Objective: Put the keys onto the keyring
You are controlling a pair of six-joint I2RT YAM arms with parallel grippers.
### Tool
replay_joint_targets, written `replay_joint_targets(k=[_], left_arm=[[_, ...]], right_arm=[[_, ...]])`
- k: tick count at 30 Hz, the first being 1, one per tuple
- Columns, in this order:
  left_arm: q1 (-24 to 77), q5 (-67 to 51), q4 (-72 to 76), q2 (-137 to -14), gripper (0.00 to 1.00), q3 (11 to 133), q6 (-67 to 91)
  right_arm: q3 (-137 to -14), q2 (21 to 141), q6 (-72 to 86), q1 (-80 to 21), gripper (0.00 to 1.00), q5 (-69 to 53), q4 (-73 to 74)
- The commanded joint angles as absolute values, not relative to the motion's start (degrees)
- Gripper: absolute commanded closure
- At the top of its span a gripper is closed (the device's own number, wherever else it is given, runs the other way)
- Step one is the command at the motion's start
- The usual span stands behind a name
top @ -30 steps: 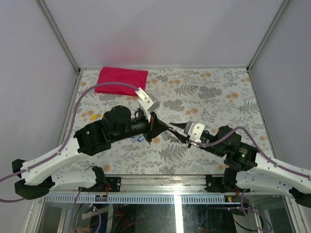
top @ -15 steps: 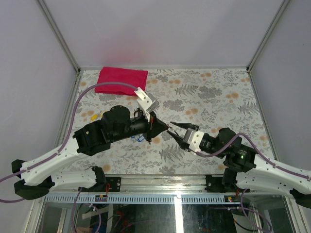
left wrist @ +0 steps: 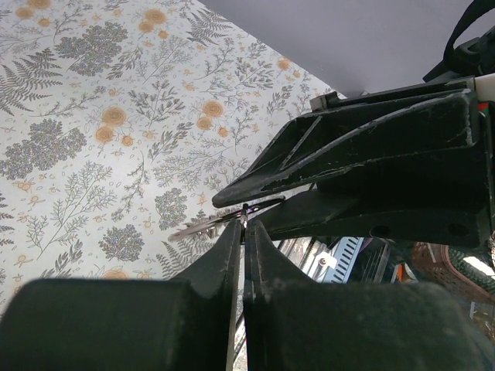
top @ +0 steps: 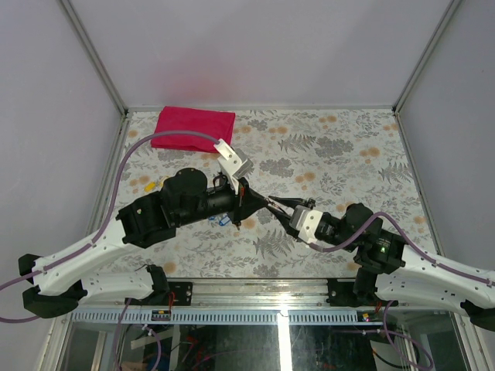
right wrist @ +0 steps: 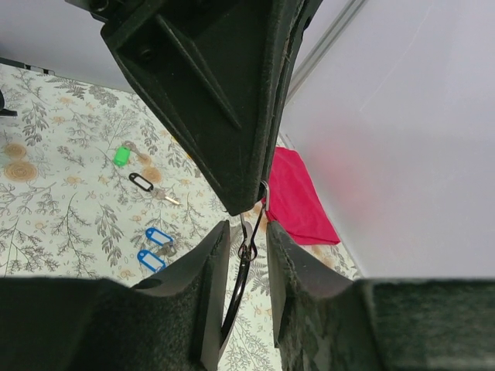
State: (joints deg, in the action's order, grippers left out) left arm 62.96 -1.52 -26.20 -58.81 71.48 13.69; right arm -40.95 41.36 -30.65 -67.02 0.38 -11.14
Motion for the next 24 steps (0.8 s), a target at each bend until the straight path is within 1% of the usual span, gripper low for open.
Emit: replay_joint_targets(k=[1, 4, 8, 13, 19, 24], left_arm=[[62.88, -2.0, -21.75, -58.58, 1.0, 71.13, 14.24], [62.91, -2.06, -21.79, -58.6, 1.0, 71.09, 14.24], [62.87, -2.18, -21.88, -58.8, 1.0, 71.04, 14.33], [62.85, -1.98, -22.23, -58.98, 1.0, 70.95, 14.41], [62.84, -2.13, -21.9, -59.74, 1.0, 71.14, 14.59], [62.86, -2.16, -20.92, -58.53, 0.82, 70.97, 14.41]], right_arm=[[-41.14, 41.25, -31.06, -67.34, 0.7, -0.04, -15.74], [-41.14, 41.18, -31.02, -67.33, 0.72, -0.13, -15.74], [-41.07, 40.94, -31.32, -67.4, 0.78, -0.48, -15.91], [-40.43, 39.7, -32.84, -67.36, 0.88, -1.1, -16.65], [-44.83, 41.44, -35.11, -67.37, 1.0, -0.29, -8.25], [-46.78, 42.35, -35.32, -67.36, 1.0, 1.92, -5.2]])
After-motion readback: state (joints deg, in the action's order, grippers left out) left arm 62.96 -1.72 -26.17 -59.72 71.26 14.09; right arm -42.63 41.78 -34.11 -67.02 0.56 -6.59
